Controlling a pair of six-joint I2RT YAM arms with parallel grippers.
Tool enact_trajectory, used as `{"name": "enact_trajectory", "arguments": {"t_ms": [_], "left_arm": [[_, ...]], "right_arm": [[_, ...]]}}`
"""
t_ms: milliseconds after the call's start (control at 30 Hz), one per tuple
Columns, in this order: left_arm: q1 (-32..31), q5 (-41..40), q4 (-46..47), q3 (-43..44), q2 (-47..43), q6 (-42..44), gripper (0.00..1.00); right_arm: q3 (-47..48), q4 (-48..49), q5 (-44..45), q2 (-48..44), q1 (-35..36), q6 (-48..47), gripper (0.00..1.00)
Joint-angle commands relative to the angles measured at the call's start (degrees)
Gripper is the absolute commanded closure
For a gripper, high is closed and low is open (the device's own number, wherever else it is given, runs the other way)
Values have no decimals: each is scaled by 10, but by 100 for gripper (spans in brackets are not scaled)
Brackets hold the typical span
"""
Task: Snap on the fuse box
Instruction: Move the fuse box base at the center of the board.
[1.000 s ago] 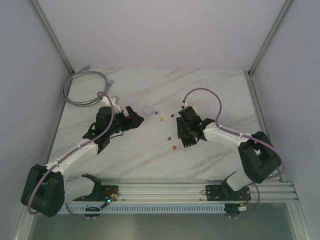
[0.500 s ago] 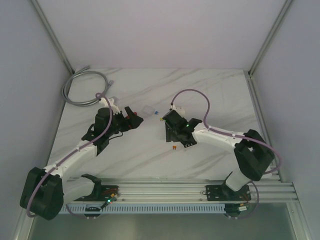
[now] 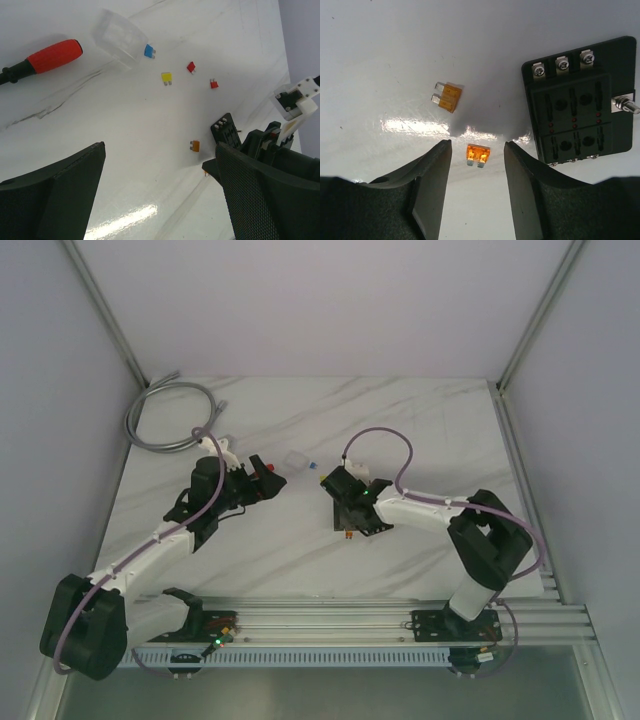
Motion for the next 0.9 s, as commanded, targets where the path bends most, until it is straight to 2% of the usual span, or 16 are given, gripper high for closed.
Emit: {"name": "enact_trajectory", "arguments": {"t_ms": [0,333,633,867], "left_arm": [[-4,-3,-3,-7,-8,-4,0],[-4,-2,-4,-6,-7,-5,0],[-5,0,-4,-6,-5,-7,0],[-9,5,-4,-2,3,-7,0]], "right_arm": [[8,0,-4,16,8,18,48],[5,-5,-9,24,14,21,52],[1,-4,-11,30,15,25,60],[1,-7,-10,38,15,22,60]]}}
